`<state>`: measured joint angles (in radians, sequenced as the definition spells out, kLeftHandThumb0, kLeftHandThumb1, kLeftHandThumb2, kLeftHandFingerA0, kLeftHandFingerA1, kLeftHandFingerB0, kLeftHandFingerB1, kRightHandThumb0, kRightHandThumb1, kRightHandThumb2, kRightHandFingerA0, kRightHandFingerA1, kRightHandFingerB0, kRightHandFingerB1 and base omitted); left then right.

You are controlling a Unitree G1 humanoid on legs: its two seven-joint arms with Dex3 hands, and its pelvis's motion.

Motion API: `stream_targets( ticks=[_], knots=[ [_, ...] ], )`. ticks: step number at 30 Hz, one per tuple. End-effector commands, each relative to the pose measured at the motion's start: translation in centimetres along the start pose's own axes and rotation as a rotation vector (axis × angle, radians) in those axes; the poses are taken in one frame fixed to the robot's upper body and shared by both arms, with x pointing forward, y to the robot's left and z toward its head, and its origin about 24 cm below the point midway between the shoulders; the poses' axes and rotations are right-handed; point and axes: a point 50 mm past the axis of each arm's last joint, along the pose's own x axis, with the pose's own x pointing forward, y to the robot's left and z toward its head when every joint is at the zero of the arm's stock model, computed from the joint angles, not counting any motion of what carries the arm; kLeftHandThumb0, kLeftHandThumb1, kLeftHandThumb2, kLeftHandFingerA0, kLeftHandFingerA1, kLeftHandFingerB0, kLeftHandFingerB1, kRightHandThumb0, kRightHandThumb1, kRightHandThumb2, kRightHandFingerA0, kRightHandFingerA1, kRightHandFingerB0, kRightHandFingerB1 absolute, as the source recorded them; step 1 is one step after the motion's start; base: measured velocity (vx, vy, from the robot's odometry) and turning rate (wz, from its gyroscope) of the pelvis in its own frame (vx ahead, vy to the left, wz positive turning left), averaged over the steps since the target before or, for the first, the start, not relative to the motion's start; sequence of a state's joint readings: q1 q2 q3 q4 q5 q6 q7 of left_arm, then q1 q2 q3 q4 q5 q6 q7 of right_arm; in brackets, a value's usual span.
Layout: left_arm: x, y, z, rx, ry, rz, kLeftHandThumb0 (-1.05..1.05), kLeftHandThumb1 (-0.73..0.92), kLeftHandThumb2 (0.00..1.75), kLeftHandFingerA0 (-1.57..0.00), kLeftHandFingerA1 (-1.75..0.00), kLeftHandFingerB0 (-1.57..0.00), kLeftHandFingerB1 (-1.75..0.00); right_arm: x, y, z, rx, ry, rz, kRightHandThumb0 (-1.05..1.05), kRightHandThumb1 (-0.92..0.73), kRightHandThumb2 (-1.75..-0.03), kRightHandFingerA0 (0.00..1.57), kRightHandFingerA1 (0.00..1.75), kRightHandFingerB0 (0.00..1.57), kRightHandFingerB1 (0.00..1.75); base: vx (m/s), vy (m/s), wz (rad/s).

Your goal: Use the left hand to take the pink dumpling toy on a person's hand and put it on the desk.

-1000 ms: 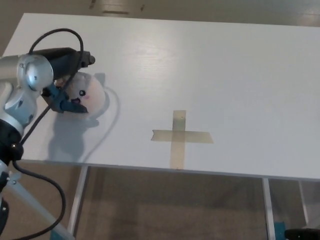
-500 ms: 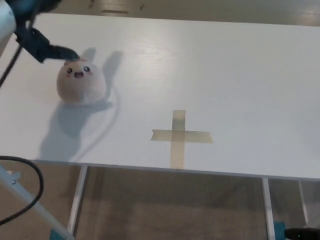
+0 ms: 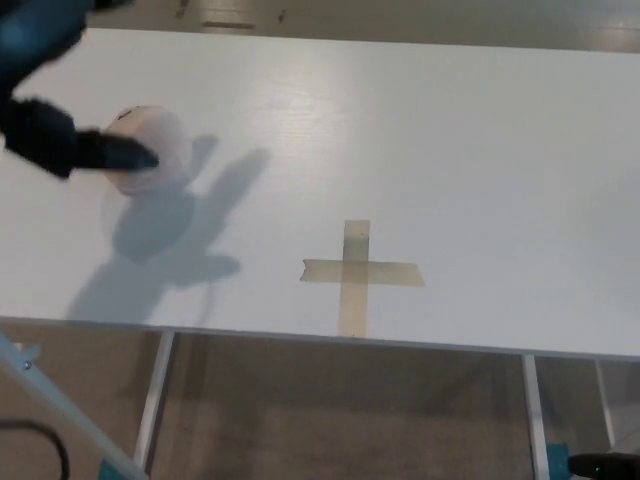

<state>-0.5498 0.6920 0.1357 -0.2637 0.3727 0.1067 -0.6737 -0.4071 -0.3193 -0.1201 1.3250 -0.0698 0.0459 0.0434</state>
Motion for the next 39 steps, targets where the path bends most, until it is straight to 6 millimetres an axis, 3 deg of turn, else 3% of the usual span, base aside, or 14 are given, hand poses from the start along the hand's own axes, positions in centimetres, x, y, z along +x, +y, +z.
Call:
stream_targets(
  ticks=[1,3,4,5,19,22,23,26,29,31,32,36,37,39],
  knots=[
    [-13.8,-4.2,6.1,-0.426,-0.410,-0.160,-0.52,0.49,0.55,-0.60,-0.44,-0.49,-0.38,-0.2,0.0,-2.3,-0.027,0.067,-0.001,-0.26,-0.68,-0.60,0.65,0.44,0.55,0.42,0.00,0.000,0.00],
    [-15.3,-5.2,5.7,-0.484,-0.351,-0.223,-0.53,0.48,0.56,-0.67,-0.48,-0.54,-0.40,-0.2,0.1,-2.5,-0.028,0.072,0.000,-0.26,-0.68,-0.60,0.65,0.44,0.56,0.42,0.00,0.000,0.00],
    [-15.8,-5.5,5.5,-0.504,-0.324,-0.242,-0.49,0.40,0.79,-0.68,-0.64,-0.48,-0.53,-0.2,0.1,-2.6,-0.029,0.075,0.001,-0.25,-0.68,-0.60,0.65,0.44,0.56,0.42,0.00,0.000,0.00],
    [-16.7,-6.2,5.1,-0.544,-0.280,-0.249,-0.51,0.42,0.81,-0.67,-0.63,-0.46,-0.51,-0.2,0.3,-2.8,-0.033,0.080,0.005,-0.26,-0.68,-0.60,0.65,0.44,0.56,0.42,0.00,0.000,0.00],
    [-22.8,-12.4,1.7,-0.711,0.095,-0.452,-0.46,0.41,0.81,-0.66,-0.63,-0.46,-0.52,-0.7,0.8,-5.7,-0.054,0.139,0.022,-0.25,-0.69,-0.60,0.64,0.44,0.56,0.42,0.00,0.000,0.00],
    [-23.2,-14.4,0.4,-0.734,0.173,-0.485,-0.43,0.40,0.82,-0.67,-0.64,-0.45,-0.53,-0.8,0.9,-6.1,-0.057,0.147,0.021,-0.26,-0.69,-0.60,0.63,0.44,0.55,0.42,0.00,0.000,0.00],
    [-23.4,-15.6,-0.6,-0.732,0.223,-0.500,-0.50,0.50,0.57,-0.71,-0.48,-0.58,-0.41,-0.8,0.9,-6.3,-0.061,0.149,0.020,-0.25,-0.69,-0.61,0.62,0.44,0.53,0.41,0.00,0.000,0.00],
    [-23.6,-17.1,-1.8,-0.721,0.286,-0.514,-0.50,0.50,0.58,-0.72,-0.48,-0.58,-0.41,-0.9,1.0,-6.6,-0.065,0.152,0.019,-0.25,-0.69,-0.61,0.62,0.44,0.53,0.41,0.00,0.000,0.00],
    [-24.0,-21.0,-4.8,-0.687,0.485,-0.456,-0.50,0.50,0.58,-0.73,-0.49,-0.58,-0.41,-1.1,1.0,-7.4,-0.068,0.167,0.014,-0.24,-0.69,-0.61,0.62,0.43,0.53,0.41,0.00,0.000,0.00],
    [-23.6,-22.9,-6.3,-0.642,0.611,-0.422,-0.53,0.46,0.76,-0.58,-0.53,-0.50,-0.49,-1.1,1.1,-7.6,-0.061,0.171,0.016,-0.24,-0.69,-0.61,0.62,0.43,0.53,0.41,0.00,0.000,0.00],
    [-23.0,-24.5,-7.8,-0.593,0.713,-0.408,-0.47,0.56,0.57,-0.58,-0.40,-0.51,-0.37,-1.2,1.1,-7.7,-0.058,0.173,0.015,-0.23,-0.69,-0.61,0.62,0.43,0.53,0.41,0.00,0.000,0.00],
    [-22.1,-26.7,-9.8,-0.561,0.838,-0.413,-0.48,0.56,0.57,-0.49,-0.38,-0.46,-0.36,-1.2,1.2,-8.1,-0.053,0.180,0.012,-0.23,-0.69,-0.61,0.62,0.43,0.53,0.41,0.00,0.000,0.00],
    [-21.4,-28.1,-11.1,-0.589,0.928,-0.409,-0.58,0.49,0.82,-0.42,-0.51,-0.33,-0.45,-1.3,1.1,-8.2,-0.051,0.179,0.008,-0.23,-0.69,-0.61,0.62,0.44,0.53,0.41,0.00,0.000,0.00],
    [-20.7,-29.6,-13.0,-0.668,1.090,-0.383,-0.56,0.48,0.84,-0.40,-0.52,-0.28,-0.45,-1.3,1.2,-8.2,-0.046,0.177,0.008,-0.24,-0.69,-0.61,0.62,0.44,0.53,0.41,0.00,0.000,0.00]
  ],
)
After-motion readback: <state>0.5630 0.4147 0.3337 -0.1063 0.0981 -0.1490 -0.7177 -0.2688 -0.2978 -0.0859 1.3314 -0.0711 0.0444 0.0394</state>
